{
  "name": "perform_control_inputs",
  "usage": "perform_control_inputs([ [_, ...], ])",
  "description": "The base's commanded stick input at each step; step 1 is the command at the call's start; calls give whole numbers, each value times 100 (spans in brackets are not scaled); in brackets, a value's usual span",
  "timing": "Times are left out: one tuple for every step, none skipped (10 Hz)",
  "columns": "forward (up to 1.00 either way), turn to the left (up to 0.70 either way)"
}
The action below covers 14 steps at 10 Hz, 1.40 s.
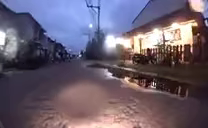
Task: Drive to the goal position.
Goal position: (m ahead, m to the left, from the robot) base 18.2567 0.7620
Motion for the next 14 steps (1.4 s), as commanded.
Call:
perform_control_inputs([
  [50, 0],
  [50, 0],
  [50, 0],
  [50, 0],
  [50, 0],
  [50, 0],
  [50, 0],
  [50, 0],
  [50, 0],
  [50, 0],
  [50, 0],
  [50, 0],
  [50, 0],
  [50, 0],
])
